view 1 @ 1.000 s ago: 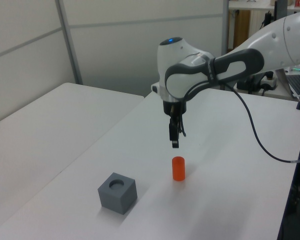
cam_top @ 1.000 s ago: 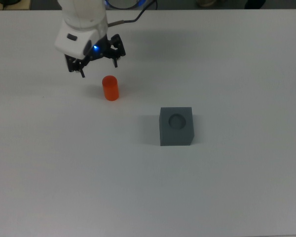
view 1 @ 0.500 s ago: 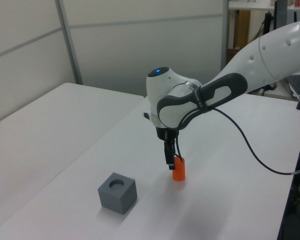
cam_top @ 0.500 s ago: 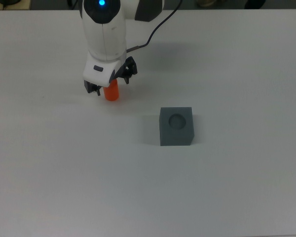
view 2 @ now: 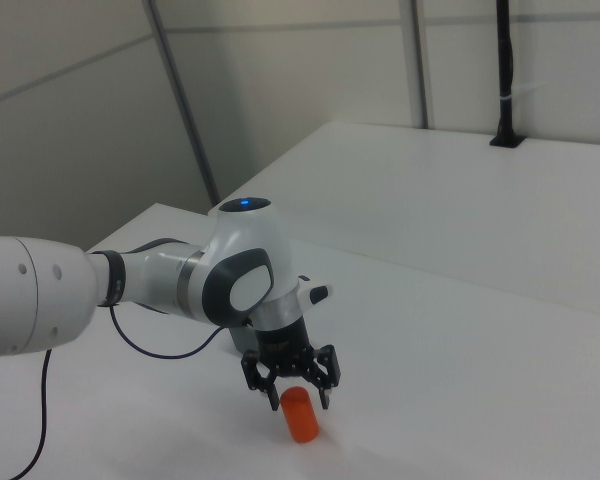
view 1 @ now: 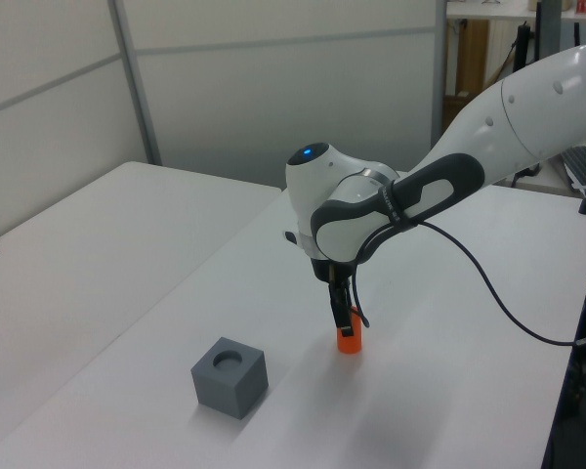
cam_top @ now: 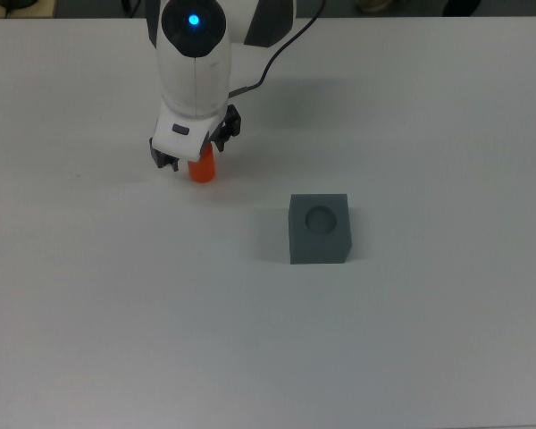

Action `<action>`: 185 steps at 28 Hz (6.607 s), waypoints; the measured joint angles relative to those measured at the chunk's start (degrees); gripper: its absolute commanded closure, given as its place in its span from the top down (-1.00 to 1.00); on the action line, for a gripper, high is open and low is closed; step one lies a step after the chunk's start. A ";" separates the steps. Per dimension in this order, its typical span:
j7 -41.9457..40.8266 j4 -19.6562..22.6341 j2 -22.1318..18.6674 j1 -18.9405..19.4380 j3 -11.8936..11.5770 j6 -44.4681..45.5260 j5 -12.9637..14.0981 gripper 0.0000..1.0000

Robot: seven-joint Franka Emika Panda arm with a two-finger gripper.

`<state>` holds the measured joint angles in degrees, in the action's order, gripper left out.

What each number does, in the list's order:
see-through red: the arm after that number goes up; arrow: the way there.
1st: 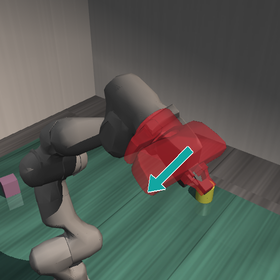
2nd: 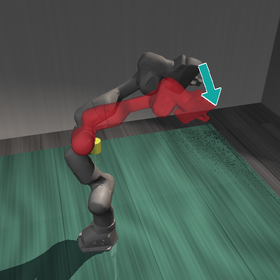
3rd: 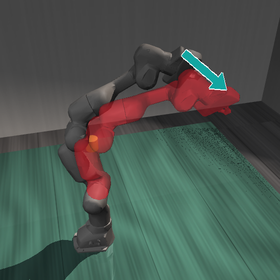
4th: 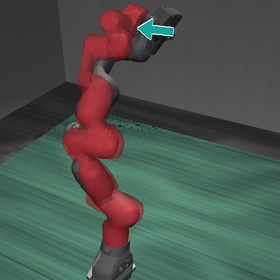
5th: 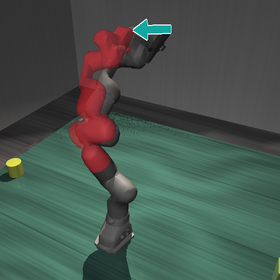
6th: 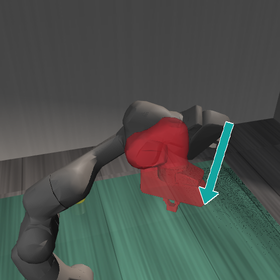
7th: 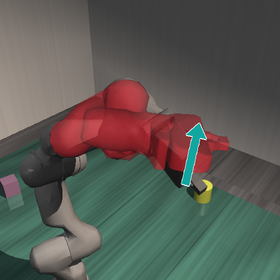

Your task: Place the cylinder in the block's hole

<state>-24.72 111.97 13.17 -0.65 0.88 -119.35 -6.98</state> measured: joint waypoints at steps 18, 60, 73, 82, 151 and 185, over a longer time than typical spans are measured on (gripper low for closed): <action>0.71 -2.68 -0.32 0.00 0.00 1.41 2.11 -1.00; 16.50 -30.56 14.33 3.60 10.52 4.54 6.90 -0.96; 16.50 -30.81 14.52 4.05 10.70 4.65 5.86 -0.96; 16.50 -30.66 14.37 4.71 10.76 6.42 5.83 -0.96; 13.43 -29.64 2.63 0.64 -7.27 26.79 5.37 1.00; 12.73 -30.71 1.52 -0.15 -7.23 26.79 5.68 1.00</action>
<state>-11.99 81.26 14.69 -0.80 -6.35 -92.56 -1.30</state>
